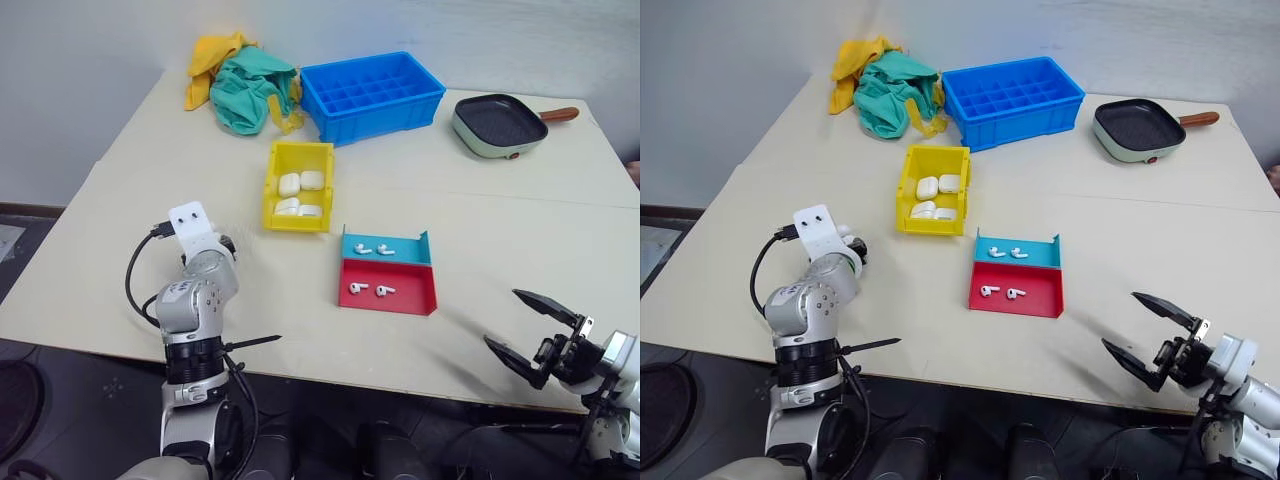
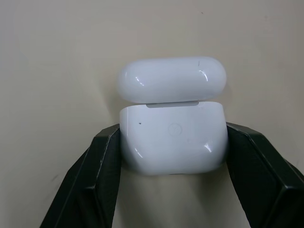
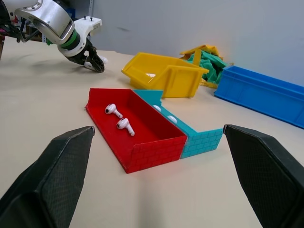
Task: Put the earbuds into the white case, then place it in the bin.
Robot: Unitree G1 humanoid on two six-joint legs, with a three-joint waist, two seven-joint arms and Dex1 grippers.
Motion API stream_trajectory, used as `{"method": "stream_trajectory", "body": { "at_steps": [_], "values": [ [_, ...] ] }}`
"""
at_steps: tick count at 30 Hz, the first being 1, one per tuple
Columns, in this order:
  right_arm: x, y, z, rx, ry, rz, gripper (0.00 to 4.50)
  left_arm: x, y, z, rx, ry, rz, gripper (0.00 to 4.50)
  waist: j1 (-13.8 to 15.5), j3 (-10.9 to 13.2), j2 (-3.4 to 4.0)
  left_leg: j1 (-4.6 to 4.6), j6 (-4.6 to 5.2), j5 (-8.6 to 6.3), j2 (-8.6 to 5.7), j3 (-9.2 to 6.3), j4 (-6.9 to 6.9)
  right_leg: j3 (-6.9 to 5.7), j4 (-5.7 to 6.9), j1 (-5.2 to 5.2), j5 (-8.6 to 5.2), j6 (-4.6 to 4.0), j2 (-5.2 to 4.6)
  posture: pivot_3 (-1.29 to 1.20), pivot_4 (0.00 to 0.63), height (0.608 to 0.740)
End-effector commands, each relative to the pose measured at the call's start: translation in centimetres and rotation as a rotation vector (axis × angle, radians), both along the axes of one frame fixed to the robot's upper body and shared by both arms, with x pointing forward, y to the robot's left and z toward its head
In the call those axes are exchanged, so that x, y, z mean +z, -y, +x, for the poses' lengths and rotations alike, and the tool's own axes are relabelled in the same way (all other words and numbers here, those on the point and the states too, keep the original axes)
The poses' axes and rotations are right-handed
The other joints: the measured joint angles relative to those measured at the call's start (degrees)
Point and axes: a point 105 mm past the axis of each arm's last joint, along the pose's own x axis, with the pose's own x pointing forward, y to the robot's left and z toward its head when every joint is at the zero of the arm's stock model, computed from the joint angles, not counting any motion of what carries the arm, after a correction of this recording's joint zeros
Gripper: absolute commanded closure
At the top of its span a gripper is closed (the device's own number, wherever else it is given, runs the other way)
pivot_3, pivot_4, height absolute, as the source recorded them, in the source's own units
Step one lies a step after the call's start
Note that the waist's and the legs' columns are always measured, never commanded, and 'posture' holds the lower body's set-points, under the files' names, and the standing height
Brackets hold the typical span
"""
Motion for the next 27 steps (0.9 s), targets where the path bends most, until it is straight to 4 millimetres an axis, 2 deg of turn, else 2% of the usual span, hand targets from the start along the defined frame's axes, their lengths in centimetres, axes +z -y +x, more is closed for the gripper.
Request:
{"method": "stream_trajectory", "body": {
  "at_steps": [1,2,5,7,11,12,14,16,19,21,24,27],
  "values": [
    [0.2,0.2,-1.0,0.003,0.040,-0.025,0.00,0.1,-1.0,-0.7,-0.014,0.035,0.027,1.71,-0.09,0.00,0.00,0.00,0.00,0.00,0.00,0.00,-0.02,0.01,-0.01,0.00,0.00,0.00,0.00,0.00,0.150,0.740],
    [0.1,0.2,-1.1,0.002,0.037,-0.027,0.00,0.4,-1.2,-0.9,-0.027,0.058,0.034,1.71,-0.18,0.00,0.00,0.01,-0.01,0.00,0.01,0.00,-0.03,0.02,-0.01,0.00,0.00,0.00,-0.02,0.00,0.150,0.740],
    [0.7,-0.3,-0.8,-0.002,0.045,-0.034,0.00,2.5,-1.0,-1.9,-0.244,0.282,-0.010,1.71,-0.69,0.01,0.03,0.04,-0.05,-0.02,0.11,0.11,-0.09,0.03,-0.03,-0.05,0.00,0.00,-0.07,0.00,0.150,0.740],
    [1.1,-0.5,-0.7,-0.009,0.043,-0.039,0.00,3.4,-1.2,-3.1,-0.369,0.372,-0.007,1.71,-0.66,0.04,0.05,0.03,-0.13,-0.02,0.21,0.10,-0.11,0.07,-0.04,-0.08,-0.01,-0.02,-0.06,0.00,0.150,0.740],
    [2.8,-0.5,-0.7,-0.036,-0.045,-0.059,0.00,5.4,-0.6,-8.4,-0.837,0.556,-0.112,1.71,-0.84,0.11,0.19,-0.01,-0.20,-0.03,0.27,0.05,-0.10,0.25,-0.05,-0.12,-0.07,-0.13,-0.10,0.00,0.150,0.740],
    [3.0,-0.2,-1.0,-0.060,-0.087,-0.076,0.00,6.2,0.5,-9.8,-1.000,0.623,-0.087,1.71,-0.71,0.12,0.21,-0.01,-0.21,-0.04,0.29,0.04,-0.10,0.24,-0.06,-0.12,-0.10,-0.18,-0.12,0.00,0.150,0.740],
    [3.3,0.1,-1.3,-0.097,-0.149,-0.112,0.00,6.9,1.7,-11.6,-1.196,0.701,-0.026,1.71,0.11,0.15,0.36,-0.02,-0.20,-0.05,0.24,-0.03,-0.09,0.19,-0.15,-0.05,-0.11,-0.21,-0.18,0.00,0.150,0.740],
    [3.3,0.9,-2.3,-0.144,-0.250,-0.160,0.00,7.1,3.5,-12.6,-1.369,0.754,-0.066,1.71,0.63,0.15,0.45,-0.02,-0.17,-0.07,0.15,-0.12,-0.08,0.14,-0.23,0.04,-0.11,-0.21,-0.26,0.00,0.150,0.740],
    [2.0,2.9,-3.5,-0.288,-0.442,-0.298,0.00,7.7,7.0,-13.9,-1.599,0.837,-0.150,1.71,1.46,0.12,0.55,-0.08,-0.03,-0.14,0.06,-0.17,-0.11,0.18,-0.39,0.10,-0.10,-0.19,-0.29,0.00,0.150,0.740],
    [0.9,4.2,-4.4,-0.362,-0.555,-0.367,0.00,8.0,9.0,-14.8,-1.717,0.886,-0.242,1.71,1.35,0.12,0.52,-0.12,0.03,-0.17,0.07,-0.16,-0.15,0.17,-0.49,0.11,-0.09,-0.17,-0.24,0.00,0.150,0.740],
    [-1.0,6.0,-5.7,-0.462,-0.683,-0.407,0.00,8.4,11.1,-15.3,-1.732,1.047,-0.367,1.71,1.09,0.12,0.51,-0.14,0.10,-0.21,0.06,-0.12,-0.16,0.17,-0.54,0.11,-0.06,-0.11,-0.20,0.00,0.150,0.740],
    [0.2,5.5,-5.1,-0.473,-0.629,-0.368,0.00,6.8,12.5,-16.0,-1.794,1.075,-0.377,1.71,0.17,0.13,0.50,-0.14,0.12,-0.21,0.09,-0.06,-0.17,0.17,-0.58,0.12,-0.04,-0.07,-0.10,0.00,0.150,0.740]
  ]
}}
